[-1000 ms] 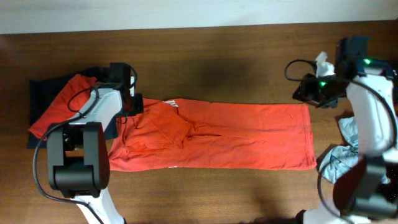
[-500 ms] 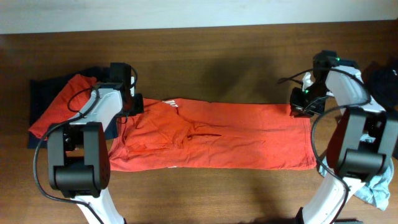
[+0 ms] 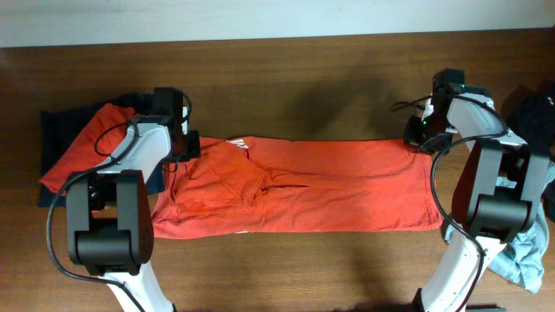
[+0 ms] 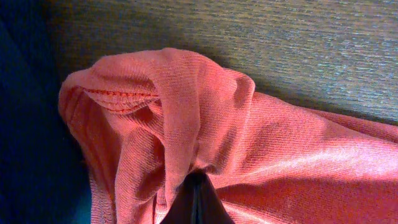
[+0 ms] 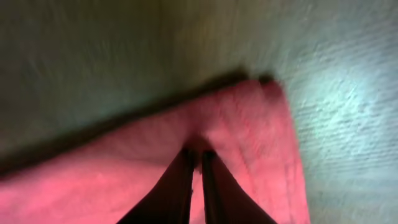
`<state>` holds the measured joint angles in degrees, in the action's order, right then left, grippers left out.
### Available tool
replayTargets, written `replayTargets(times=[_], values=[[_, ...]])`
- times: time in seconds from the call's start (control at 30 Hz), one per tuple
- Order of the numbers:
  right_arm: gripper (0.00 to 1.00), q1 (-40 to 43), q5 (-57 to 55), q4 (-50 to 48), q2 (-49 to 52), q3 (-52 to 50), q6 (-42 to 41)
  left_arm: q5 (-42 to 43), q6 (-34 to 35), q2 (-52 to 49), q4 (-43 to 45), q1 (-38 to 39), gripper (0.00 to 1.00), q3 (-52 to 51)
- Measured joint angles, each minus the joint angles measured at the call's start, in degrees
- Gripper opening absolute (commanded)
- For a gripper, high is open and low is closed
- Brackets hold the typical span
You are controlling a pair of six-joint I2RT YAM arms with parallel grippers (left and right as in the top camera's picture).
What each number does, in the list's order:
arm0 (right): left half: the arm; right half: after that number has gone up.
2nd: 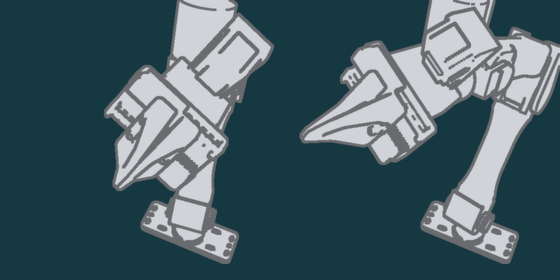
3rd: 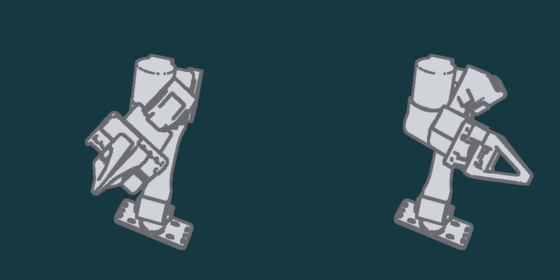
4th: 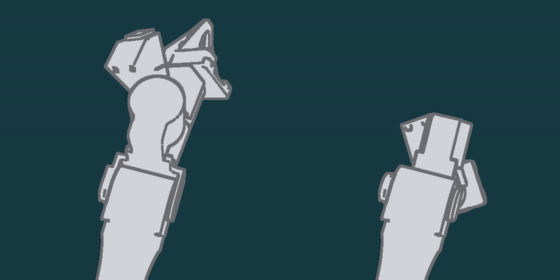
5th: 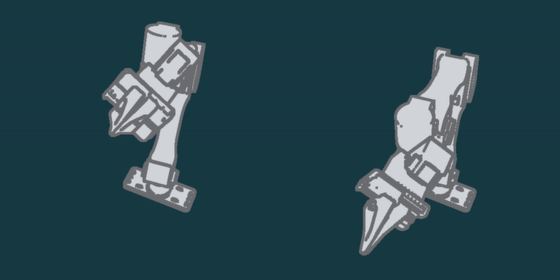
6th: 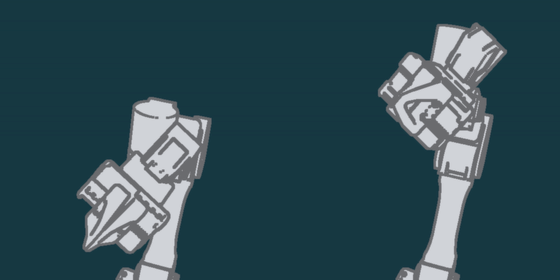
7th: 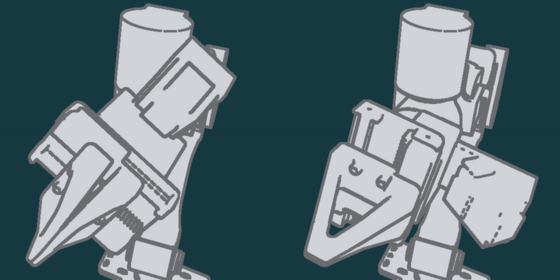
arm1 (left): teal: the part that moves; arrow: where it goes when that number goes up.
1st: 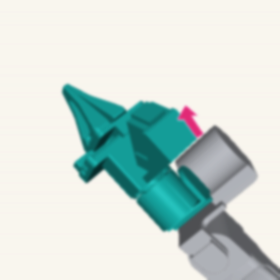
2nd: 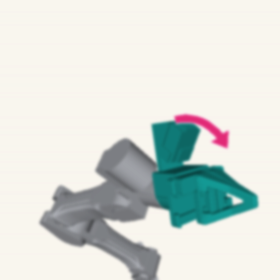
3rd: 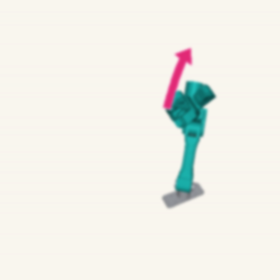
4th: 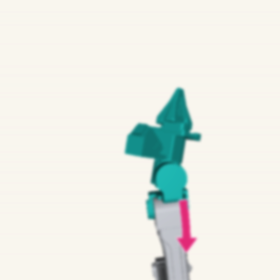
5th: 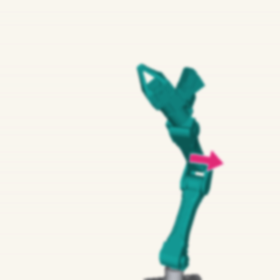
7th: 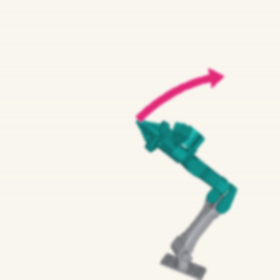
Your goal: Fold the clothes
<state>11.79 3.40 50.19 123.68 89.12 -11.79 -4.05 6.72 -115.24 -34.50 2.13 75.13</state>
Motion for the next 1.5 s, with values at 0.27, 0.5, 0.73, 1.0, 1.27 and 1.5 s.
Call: replayTargets(times=[0.27,0.5,0.73,1.0,1.27,1.5], values=[[0.09,0.44,-3.15,-6.8,1.01,0.85,0.22,-0.33,0.0,0.0,-0.33,0.0,0.0,0.04],[0.07,2.75,-2.84,-7.17,1.31,1.25,2.4,-1.42,-0.04,0.0,-0.85,0.0,0.0,0.09],[0.1,5.09,-2.32,-3.85,1.57,2.58,4.55,-2.21,-0.09,0.0,-3.45,-0.42,0.08,1.77],[0.39,6.67,1.03,2.82,0.61,7.87,5.49,-2.99,-0.13,0.44,-7.93,-1.03,0.21,10.12],[0.34,6.64,5.2,13.97,-6.1,10.21,5.55,0.96,-0.98,2.23,-12.11,0.07,0.2,12.41],[0.31,5.77,9.4,16.26,-6.1,1.6,5.29,4.0,-2.71,2.23,-13.42,5.16,0.12,12.11]])
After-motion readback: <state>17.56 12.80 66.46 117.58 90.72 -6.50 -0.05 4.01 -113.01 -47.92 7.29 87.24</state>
